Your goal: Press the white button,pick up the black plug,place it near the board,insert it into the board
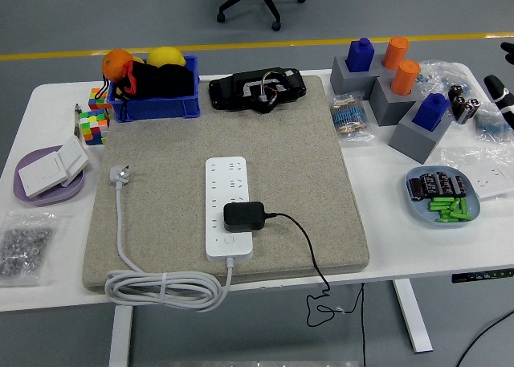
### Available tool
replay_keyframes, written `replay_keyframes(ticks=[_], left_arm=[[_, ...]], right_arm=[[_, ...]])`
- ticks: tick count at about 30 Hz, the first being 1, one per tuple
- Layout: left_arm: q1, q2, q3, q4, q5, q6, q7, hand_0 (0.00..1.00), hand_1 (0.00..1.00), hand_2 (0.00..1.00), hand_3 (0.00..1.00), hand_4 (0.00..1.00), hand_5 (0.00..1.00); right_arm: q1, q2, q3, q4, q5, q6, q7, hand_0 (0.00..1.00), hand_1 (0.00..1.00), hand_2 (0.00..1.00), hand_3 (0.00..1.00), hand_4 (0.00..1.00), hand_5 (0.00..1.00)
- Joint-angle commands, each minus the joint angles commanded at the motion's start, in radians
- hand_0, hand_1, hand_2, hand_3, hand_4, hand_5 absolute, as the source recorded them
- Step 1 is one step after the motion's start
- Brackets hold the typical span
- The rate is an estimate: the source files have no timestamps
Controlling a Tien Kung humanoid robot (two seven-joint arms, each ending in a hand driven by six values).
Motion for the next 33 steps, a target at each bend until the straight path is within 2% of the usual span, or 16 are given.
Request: replay_keyframes(ticks=[4,5,10,11,25,33], left_arm=[[-0.003,0.0,0.01,0.0,-0.013,0.001,-0.001,0.825,0.789,0.749,0.792,0.576,0.48],[-0.004,-0.001,0.01,0.0,-0.013,0.001,-0.001,0.824,0.79,0.749,0.792,0.576,0.479],[-0.001,-0.002,0.007,0.0,-0.008,0.0,0.001,0.824,0.79,0.749,0.792,0.576,0.479],[0.0,-0.002,0.004,0.0,-0.005,0.0,0.002,0.824,0.791,0.749,0.792,0.576,0.478],[-0.003,0.004,0.0,0.0,-0.003,0.002,0.003,0.824,0.79,0.747,0.792,0.577,0.476],[-0.01,0.0,0.021,0.0,-0.027,0.002,0.001,0.824,0.79,0.744,0.792,0.577,0.475]], right_arm=[[0.001,0.005,-0.003,0.0,-0.001,0.002,-0.001,0.904,0.859,0.848,0.789,0.959,0.698],[0.001,0.006,-0.003,0.0,-0.001,0.002,0.0,0.901,0.856,0.843,0.786,0.945,0.665],[-0.002,0.012,-0.005,-0.001,-0.002,0.0,0.001,0.901,0.856,0.843,0.786,0.945,0.665],[-0.003,0.014,-0.005,-0.002,-0.002,-0.001,0.001,0.906,0.844,0.835,0.783,0.955,0.705],[-0.007,0.017,-0.016,-0.008,0.0,0.002,-0.003,0.903,0.838,0.821,0.781,0.944,0.681],[-0.004,0.018,-0.009,-0.006,-0.004,0.003,-0.008,0.899,0.827,0.82,0.779,0.942,0.666]])
